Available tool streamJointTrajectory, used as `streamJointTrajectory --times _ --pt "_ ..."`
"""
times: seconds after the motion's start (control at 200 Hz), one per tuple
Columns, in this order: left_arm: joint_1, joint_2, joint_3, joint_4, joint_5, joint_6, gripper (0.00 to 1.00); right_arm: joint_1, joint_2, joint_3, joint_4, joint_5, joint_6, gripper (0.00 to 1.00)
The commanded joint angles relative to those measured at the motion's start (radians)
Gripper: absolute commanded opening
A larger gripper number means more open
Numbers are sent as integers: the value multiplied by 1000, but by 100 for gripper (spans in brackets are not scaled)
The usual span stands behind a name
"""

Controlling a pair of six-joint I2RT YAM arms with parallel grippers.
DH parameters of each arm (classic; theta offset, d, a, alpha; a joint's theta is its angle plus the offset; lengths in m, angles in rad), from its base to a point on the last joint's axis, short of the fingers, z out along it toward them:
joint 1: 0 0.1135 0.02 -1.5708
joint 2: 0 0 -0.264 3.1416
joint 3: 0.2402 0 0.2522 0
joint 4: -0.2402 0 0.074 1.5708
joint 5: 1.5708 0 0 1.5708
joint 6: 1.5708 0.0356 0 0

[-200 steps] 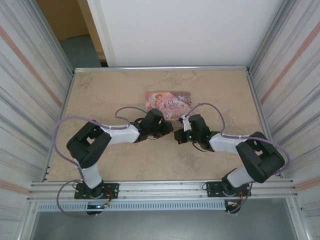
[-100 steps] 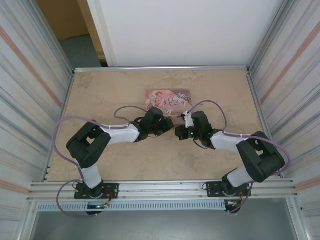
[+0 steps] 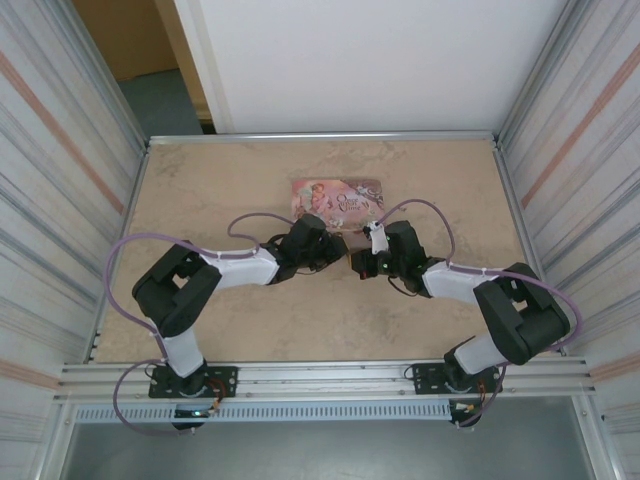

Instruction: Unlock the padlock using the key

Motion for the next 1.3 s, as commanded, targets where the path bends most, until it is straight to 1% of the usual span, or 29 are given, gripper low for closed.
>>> streamJointTrajectory --times 0.0,0.215,0.346,0.426,0.486,0.576,0.671,0.817,0.992,1.107,1.217,1.293 --pt "-67 13 -7 -68 133 -36 0 9 -90 73 346 -64 -32 0" --pt "-65 13 23 -117 122 -79 0 25 -128 42 353 -25 -38 0" --pt "-64 19 32 -111 124 -101 0 27 -146 37 319 -14 -51 0" --pt "-64 23 42 -131 115 -102 0 34 -159 43 274 5 -57 0" --pt "-64 25 47 -139 106 -102 0 35 -160 64 208 26 -50 0" --pt "-64 29 43 -122 99 -114 0 40 -152 91 137 47 -5 0" --pt "-64 38 52 -118 99 -115 0 68 -146 110 71 87 16 0" --pt "-65 55 64 -120 113 -111 0 78 -132 126 40 99 40 0" --pt "-69 69 60 -102 131 -118 0 80 -125 148 59 96 42 0" --pt "-73 64 63 -100 145 -117 0 68 -112 145 138 73 33 0" --pt "-75 48 64 -104 158 -112 0 49 -97 123 259 30 32 0" --pt "-76 38 65 -122 153 -98 0 33 -82 126 306 -5 31 0"
